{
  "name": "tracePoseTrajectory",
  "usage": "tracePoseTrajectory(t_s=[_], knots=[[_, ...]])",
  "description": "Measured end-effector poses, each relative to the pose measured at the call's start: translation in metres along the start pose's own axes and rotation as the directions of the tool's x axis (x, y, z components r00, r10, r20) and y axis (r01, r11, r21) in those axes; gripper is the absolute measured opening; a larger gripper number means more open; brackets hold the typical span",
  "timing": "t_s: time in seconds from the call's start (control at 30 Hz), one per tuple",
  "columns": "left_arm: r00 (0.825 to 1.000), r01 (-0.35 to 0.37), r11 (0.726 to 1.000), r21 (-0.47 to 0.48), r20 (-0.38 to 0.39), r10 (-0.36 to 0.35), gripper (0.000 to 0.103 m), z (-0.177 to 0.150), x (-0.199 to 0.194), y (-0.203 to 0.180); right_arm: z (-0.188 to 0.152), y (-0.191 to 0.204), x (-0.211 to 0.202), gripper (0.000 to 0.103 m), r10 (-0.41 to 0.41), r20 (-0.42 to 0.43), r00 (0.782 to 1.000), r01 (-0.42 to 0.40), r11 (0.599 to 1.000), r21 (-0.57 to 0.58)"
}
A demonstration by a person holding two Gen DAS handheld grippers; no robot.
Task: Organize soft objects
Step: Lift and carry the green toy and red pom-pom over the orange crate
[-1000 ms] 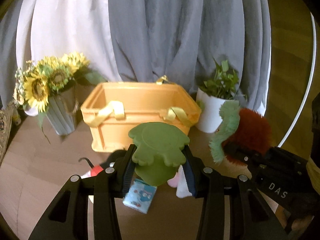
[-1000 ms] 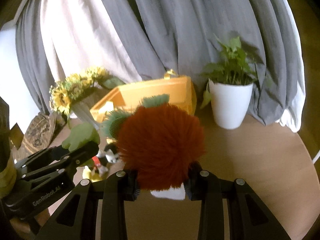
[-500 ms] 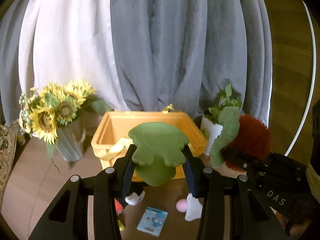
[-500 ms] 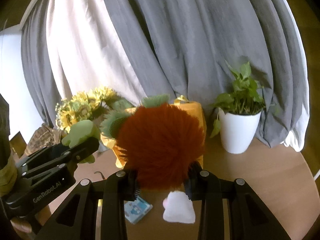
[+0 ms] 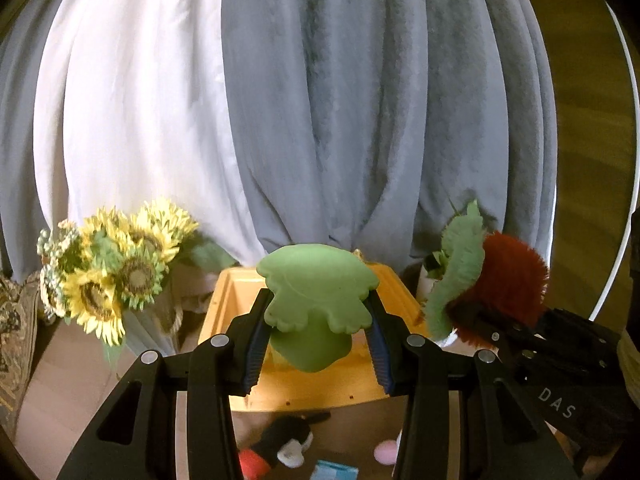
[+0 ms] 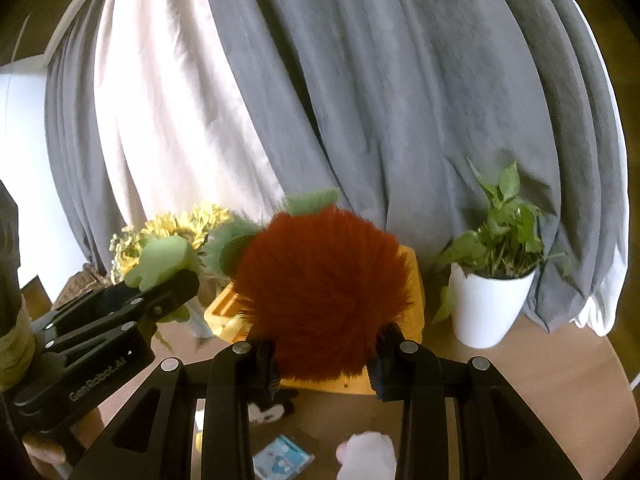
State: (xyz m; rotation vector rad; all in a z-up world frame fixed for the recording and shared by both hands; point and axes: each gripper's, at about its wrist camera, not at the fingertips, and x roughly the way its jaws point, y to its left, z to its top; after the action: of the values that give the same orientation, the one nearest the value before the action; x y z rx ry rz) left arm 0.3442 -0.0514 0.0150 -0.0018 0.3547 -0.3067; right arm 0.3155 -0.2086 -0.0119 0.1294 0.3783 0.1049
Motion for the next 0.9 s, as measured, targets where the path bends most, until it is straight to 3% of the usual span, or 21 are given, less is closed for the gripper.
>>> tracePoseTrajectory(t_s=[0.37, 0.9], knots=[[1.000, -0.010, 1.000, 0.010, 0.002, 0.010, 0.044, 0.026, 0.038, 0.018, 0.028, 0.007, 0.037, 0.035, -0.010, 0.002, 1.000, 0.010, 1.000, -0.011], [0.996, -0.031, 0.999, 0.017, -0.079, 0.032, 0.044, 0.032, 0.108, 0.042, 0.045, 0.001, 0.111, 0.035, -0.035, -0.095, 0.995, 0.033, 0.999, -0.017]])
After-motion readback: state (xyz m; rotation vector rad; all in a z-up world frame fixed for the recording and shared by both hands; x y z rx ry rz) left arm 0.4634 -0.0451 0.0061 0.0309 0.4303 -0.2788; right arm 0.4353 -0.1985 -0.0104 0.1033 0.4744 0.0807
